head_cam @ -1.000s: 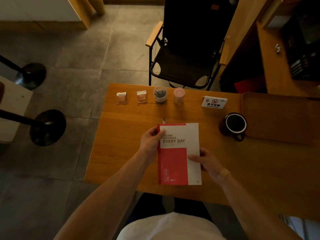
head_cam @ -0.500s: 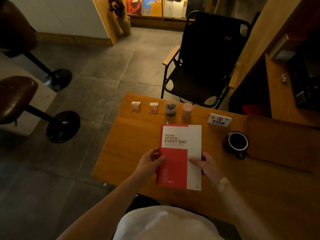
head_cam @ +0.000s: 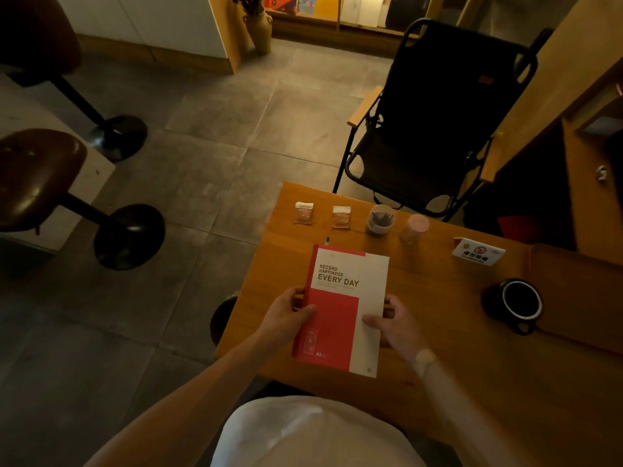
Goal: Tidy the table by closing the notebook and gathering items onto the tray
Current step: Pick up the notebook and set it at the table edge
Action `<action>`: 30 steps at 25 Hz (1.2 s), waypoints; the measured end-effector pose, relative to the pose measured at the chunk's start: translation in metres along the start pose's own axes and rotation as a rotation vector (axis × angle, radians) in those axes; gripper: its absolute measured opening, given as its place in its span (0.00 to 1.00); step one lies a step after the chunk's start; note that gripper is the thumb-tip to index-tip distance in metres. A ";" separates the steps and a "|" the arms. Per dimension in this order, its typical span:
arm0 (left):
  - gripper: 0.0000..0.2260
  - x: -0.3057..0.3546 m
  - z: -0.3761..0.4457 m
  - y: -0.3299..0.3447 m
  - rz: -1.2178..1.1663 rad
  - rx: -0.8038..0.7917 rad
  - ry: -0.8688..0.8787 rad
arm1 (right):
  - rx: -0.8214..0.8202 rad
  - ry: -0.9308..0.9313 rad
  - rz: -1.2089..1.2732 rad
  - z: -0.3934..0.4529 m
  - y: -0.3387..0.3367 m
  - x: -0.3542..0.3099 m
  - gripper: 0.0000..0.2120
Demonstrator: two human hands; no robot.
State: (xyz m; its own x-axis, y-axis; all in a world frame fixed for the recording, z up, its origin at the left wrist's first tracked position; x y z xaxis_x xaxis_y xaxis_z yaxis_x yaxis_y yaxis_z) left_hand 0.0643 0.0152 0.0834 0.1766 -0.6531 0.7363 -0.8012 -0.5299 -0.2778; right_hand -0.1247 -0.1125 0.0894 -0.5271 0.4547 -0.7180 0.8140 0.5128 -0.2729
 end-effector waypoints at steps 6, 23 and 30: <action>0.15 -0.020 0.027 -0.053 0.114 0.006 -0.020 | 0.004 0.064 -0.021 0.008 0.063 -0.004 0.09; 0.20 -0.088 0.110 -0.080 0.427 0.159 0.083 | 0.091 0.064 -0.322 0.066 0.156 0.022 0.10; 0.22 -0.112 0.110 -0.084 0.806 0.315 0.358 | 0.169 -0.095 -0.478 0.073 0.177 0.044 0.16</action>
State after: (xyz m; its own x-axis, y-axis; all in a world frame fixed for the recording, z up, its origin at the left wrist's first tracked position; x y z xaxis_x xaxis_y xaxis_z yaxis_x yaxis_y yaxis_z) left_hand 0.1749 0.0736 -0.0439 -0.5933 -0.7094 0.3804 -0.4044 -0.1460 -0.9028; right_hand 0.0141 -0.0549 -0.0374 -0.8315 0.1259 -0.5410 0.5200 0.5189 -0.6785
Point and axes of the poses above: each hand's wrist, its own z-axis towards the middle knuckle, its own y-axis out of the palm, x = y × z, the point moved 2 cm from there along z, towards the middle knuckle, and after that the axes turned 11 degrees about x, right-handed, at the moved point
